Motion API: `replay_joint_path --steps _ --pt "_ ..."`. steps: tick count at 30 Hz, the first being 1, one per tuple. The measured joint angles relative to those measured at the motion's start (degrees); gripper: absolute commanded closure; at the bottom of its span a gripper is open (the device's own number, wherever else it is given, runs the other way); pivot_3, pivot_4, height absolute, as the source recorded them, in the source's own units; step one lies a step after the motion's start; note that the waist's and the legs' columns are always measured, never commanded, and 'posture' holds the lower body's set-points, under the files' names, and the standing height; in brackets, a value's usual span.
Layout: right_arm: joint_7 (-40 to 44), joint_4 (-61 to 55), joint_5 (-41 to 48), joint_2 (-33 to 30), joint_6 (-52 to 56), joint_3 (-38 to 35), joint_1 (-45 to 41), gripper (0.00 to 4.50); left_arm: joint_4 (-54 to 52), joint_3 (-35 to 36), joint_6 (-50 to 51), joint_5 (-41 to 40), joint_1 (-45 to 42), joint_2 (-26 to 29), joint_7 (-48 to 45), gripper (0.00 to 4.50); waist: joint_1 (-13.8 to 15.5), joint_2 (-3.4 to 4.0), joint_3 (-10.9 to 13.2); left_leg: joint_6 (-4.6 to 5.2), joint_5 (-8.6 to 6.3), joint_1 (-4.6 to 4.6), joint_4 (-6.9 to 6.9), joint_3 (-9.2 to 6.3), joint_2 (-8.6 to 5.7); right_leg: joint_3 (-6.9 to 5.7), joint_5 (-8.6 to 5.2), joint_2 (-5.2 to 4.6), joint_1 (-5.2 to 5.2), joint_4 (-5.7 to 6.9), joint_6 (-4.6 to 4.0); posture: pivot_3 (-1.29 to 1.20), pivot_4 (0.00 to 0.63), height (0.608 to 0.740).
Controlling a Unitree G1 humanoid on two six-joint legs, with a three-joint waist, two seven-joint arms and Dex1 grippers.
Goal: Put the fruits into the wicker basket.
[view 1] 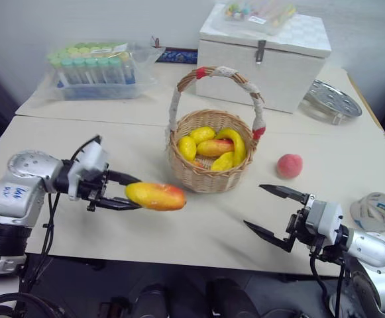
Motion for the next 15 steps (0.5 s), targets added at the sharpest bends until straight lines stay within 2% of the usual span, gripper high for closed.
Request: replay_joint_path --steps 3,9,11,15 --pt "-2.52 0.07 -0.22 0.75 -0.09 -1.74 0.09 0.00 -1.70 1.22 9.33 -2.43 -5.20 -8.18 15.40 2.29 0.36 -0.03 -0.02 0.02 -0.01 -0.01 0.04 0.02 -0.02 0.04 0.04 0.04 0.00 -0.02 0.07 0.00 0.150 0.740" --pt "-12.60 -0.18 -0.19 6.92 0.67 -7.13 3.05 0.00 -2.02 -2.86 9.30 3.73 -3.81 -19.05 31.51 2.29 -0.59 -0.02 -0.01 -0.13 0.00 -0.05 -0.04 0.08 0.07 0.09 0.04 0.16 -0.18 0.00 0.07 0.00 0.150 0.740" --pt "-14.79 -0.37 -0.19 7.48 1.47 -8.34 4.18 0.00 -2.24 -4.51 8.28 5.24 -3.46 -20.46 33.17 1.59 -0.80 -0.02 -0.01 -0.14 0.01 -0.02 -0.04 0.17 0.08 0.18 0.04 0.18 -0.17 0.02 0.07 0.00 0.150 0.740" --pt "-18.50 -2.22 0.28 8.74 3.02 -9.81 5.09 0.00 -3.51 -4.81 4.83 6.39 -2.79 -22.44 34.73 0.46 -0.80 0.00 0.00 -0.19 0.04 0.04 -0.04 0.21 0.07 0.22 0.03 0.20 -0.17 0.08 0.06 0.00 0.150 0.740"
